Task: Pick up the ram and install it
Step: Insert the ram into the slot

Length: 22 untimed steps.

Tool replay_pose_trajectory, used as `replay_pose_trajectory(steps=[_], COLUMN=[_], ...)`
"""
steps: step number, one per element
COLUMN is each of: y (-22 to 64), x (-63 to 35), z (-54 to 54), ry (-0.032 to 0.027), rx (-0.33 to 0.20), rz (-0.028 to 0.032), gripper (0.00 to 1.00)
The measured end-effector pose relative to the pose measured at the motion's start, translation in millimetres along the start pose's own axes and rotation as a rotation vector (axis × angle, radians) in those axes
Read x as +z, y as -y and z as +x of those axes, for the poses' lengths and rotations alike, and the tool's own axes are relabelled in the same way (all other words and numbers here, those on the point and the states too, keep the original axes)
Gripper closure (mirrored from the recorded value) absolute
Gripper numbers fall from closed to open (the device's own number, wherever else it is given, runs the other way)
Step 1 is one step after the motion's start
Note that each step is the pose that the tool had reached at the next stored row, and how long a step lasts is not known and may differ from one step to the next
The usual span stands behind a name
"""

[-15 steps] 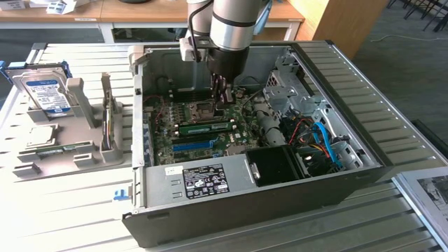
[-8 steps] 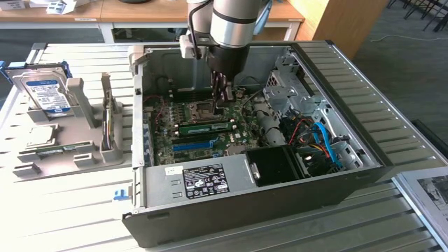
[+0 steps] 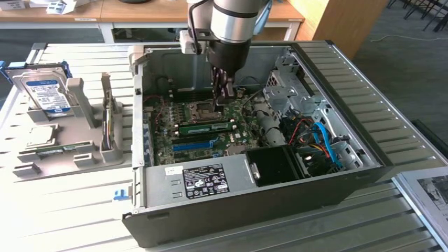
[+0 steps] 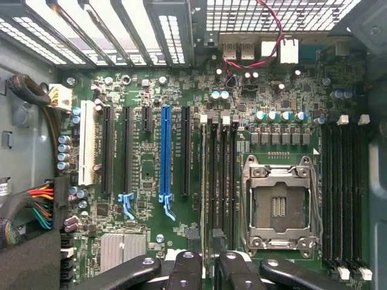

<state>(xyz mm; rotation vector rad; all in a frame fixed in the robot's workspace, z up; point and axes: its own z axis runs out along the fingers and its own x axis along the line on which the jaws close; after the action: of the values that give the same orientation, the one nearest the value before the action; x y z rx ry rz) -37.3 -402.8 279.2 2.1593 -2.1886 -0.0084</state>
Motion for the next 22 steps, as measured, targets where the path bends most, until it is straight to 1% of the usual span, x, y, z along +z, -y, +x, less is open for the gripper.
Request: replay_pose_trajectory(steps=[13, 18, 22], y=[-0.9, -1.1, -1.9], x=[-18.8, -22.8, -23.4], z=[0.8, 0.9, 1.0], ry=[0.0003, 0.0006, 0.0004], rx=[0.0, 0.0, -0.001], rz=[0.0002, 0.0006, 0.0102], gripper=[0.8, 0.8, 0.8])
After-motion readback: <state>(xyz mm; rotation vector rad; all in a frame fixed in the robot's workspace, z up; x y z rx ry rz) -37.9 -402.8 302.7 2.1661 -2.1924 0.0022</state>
